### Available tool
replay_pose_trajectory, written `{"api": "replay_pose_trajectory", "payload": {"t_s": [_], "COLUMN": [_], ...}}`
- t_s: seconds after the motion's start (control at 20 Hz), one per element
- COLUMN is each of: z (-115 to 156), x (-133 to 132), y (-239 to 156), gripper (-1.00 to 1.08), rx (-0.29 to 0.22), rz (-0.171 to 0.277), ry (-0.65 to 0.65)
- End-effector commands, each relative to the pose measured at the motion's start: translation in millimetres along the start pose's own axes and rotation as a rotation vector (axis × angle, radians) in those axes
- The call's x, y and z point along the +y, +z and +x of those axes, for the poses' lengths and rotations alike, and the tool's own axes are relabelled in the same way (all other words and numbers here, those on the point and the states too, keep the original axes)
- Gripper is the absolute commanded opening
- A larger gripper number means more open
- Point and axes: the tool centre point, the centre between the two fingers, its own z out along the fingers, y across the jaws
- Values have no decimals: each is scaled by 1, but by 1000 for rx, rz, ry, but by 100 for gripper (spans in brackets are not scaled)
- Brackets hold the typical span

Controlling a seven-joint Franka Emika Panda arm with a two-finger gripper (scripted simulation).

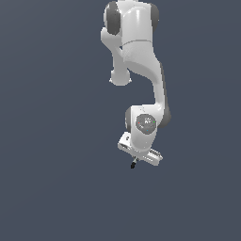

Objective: Pick up the object and move it to a goal position.

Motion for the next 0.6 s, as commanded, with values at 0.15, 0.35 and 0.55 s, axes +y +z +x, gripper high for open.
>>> {"api": "replay_pose_trajectory", "payload": {"t_s": [0.15, 0.35, 0.55], "z": [0, 0, -7], "x": [0, 0, -9], "y": [0, 0, 0], "gripper": [-100, -100, -100], "rx": [0, 0, 0], "rz": [0, 0, 0], "ry": [0, 0, 0]}}
